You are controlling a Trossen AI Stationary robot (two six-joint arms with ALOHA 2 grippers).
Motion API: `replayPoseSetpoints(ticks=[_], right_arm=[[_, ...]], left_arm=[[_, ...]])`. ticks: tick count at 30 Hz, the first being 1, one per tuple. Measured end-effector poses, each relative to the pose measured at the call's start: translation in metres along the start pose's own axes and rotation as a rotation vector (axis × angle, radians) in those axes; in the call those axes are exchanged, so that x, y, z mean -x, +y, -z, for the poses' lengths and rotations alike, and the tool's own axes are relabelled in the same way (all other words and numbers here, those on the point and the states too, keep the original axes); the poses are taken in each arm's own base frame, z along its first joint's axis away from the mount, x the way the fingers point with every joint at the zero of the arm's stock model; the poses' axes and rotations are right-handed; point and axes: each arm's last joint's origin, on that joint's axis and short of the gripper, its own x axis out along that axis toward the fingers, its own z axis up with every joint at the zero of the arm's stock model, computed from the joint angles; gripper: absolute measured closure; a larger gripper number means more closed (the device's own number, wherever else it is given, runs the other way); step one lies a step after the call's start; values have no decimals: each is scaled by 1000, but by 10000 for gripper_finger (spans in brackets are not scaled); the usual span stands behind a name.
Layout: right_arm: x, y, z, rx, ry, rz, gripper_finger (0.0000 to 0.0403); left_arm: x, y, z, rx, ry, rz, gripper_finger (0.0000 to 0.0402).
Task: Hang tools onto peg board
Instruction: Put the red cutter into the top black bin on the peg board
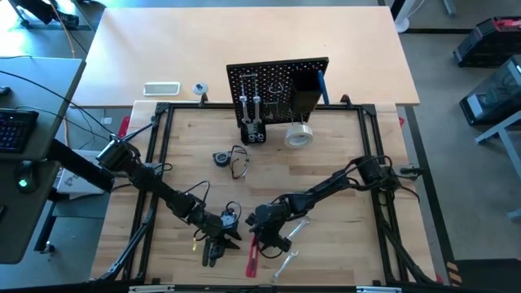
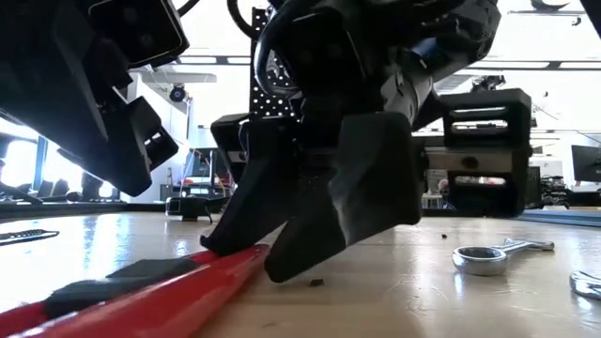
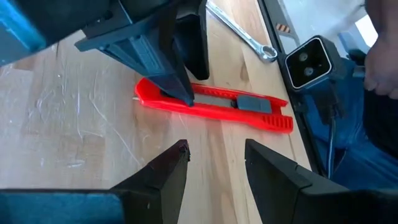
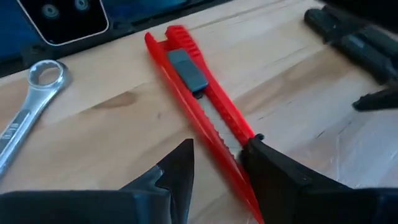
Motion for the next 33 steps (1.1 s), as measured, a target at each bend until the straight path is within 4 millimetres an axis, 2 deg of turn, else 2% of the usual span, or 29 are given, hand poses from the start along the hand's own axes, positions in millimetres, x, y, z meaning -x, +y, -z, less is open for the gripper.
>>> replayPoseSetpoints(ticks=[8,15,27,33], right_arm=[[9,2,17,-208,177,-50,319],[29,-2,18,-356,292,-9,368],[87,5,-1,-405,523,108,382],[103,6,-20,-401,460,142,382]], left_arm=[[0,0,0,3,-7,-8,249],[0,1,-1,5,-11,-14,249],[0,1,-1,4,-10,-13,249],[0,1,-1,4,-11,-11,249]])
